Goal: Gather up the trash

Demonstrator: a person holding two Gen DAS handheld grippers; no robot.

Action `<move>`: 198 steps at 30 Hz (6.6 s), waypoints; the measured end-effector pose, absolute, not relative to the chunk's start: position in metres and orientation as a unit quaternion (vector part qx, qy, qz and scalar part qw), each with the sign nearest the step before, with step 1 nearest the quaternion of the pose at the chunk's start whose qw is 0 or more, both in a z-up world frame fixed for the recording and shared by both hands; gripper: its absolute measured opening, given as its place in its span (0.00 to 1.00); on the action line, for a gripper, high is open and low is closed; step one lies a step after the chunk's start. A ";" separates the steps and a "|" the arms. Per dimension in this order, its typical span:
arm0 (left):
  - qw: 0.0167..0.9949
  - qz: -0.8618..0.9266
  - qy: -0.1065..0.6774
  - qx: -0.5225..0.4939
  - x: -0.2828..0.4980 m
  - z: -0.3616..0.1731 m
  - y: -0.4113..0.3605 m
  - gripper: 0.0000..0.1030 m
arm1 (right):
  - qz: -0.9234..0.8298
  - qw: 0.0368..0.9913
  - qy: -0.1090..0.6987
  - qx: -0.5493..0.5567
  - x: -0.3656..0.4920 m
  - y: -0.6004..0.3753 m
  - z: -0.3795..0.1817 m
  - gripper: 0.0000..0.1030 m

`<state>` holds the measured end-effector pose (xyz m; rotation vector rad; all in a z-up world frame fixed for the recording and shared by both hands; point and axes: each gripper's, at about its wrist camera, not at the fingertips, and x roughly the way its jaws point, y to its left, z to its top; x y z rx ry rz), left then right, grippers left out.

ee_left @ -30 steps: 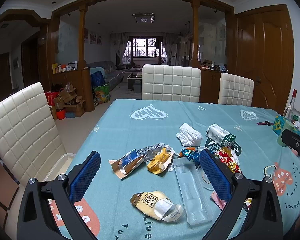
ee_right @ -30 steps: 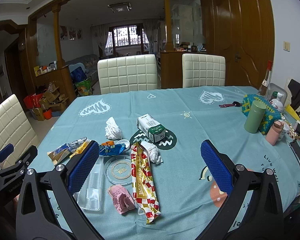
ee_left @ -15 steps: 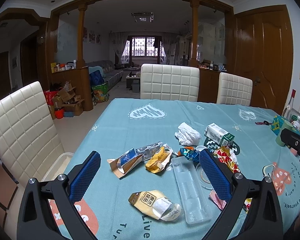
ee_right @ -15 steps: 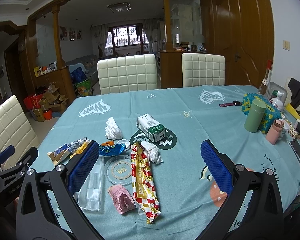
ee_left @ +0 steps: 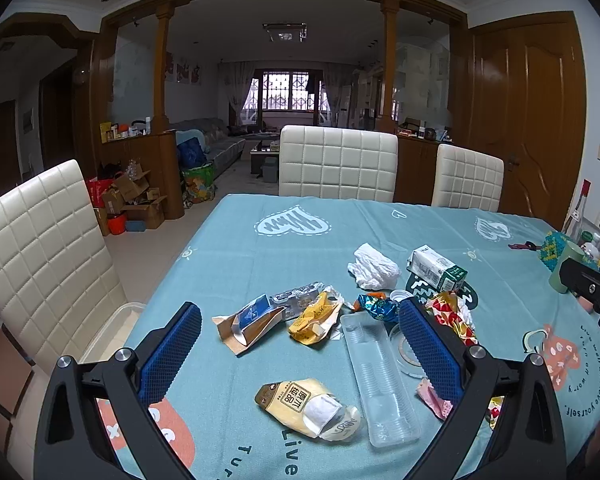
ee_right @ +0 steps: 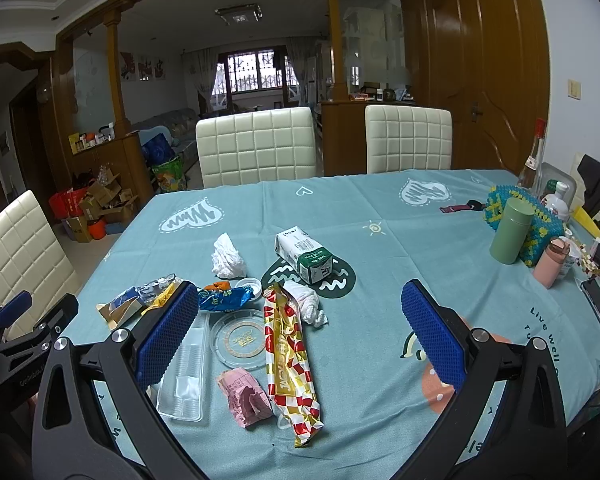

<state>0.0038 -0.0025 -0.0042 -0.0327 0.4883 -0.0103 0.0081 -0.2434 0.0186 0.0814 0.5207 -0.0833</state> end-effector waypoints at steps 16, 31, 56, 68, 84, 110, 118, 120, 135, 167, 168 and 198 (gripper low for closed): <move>0.968 -0.009 0.249 -0.021 0.004 -0.005 -0.001 0.94 | -0.040 0.964 0.260 0.040 0.008 -0.241 0.017 0.97; 0.966 -0.010 0.257 -0.017 0.005 -0.011 -0.003 0.94 | -0.042 0.963 0.264 0.043 0.010 -0.243 0.011 0.97; 0.903 -0.036 0.427 -0.017 0.032 -0.109 -0.001 0.94 | -0.004 0.925 0.381 0.001 0.036 -0.233 -0.077 0.97; 0.898 -0.030 0.436 -0.055 0.048 -0.114 0.013 0.94 | -0.039 0.933 0.354 0.052 0.051 -0.261 -0.074 0.97; 0.893 -0.033 0.448 -0.012 0.062 -0.122 0.005 0.29 | 0.041 0.895 0.438 0.071 0.086 -0.258 -0.117 0.16; 0.930 0.040 0.358 -0.067 0.054 -0.066 0.112 0.18 | 0.117 0.922 0.369 -0.008 0.102 -0.160 -0.049 0.13; 0.919 0.092 0.369 -0.102 0.063 -0.076 0.192 0.18 | 0.209 0.905 0.370 -0.026 0.132 -0.061 -0.040 0.13; 0.916 0.101 0.372 -0.107 0.067 -0.078 0.209 0.18 | 0.229 0.899 0.372 -0.035 0.141 -0.031 -0.040 0.13; 0.924 0.124 0.341 -0.117 0.084 -0.092 0.275 0.88 | 0.259 0.884 0.381 -0.077 0.175 0.069 -0.055 0.13; 0.912 0.173 0.344 -0.137 0.044 -0.097 0.304 0.88 | 0.222 0.908 0.334 -0.123 0.163 0.105 -0.052 0.95; 0.913 0.167 0.347 -0.133 0.045 -0.095 0.296 0.88 | 0.215 0.910 0.333 -0.122 0.161 0.097 -0.049 0.95; 0.898 -0.012 0.439 -0.016 0.141 -0.112 0.065 0.88 | -0.029 0.894 0.444 0.060 0.174 -0.257 -0.101 0.87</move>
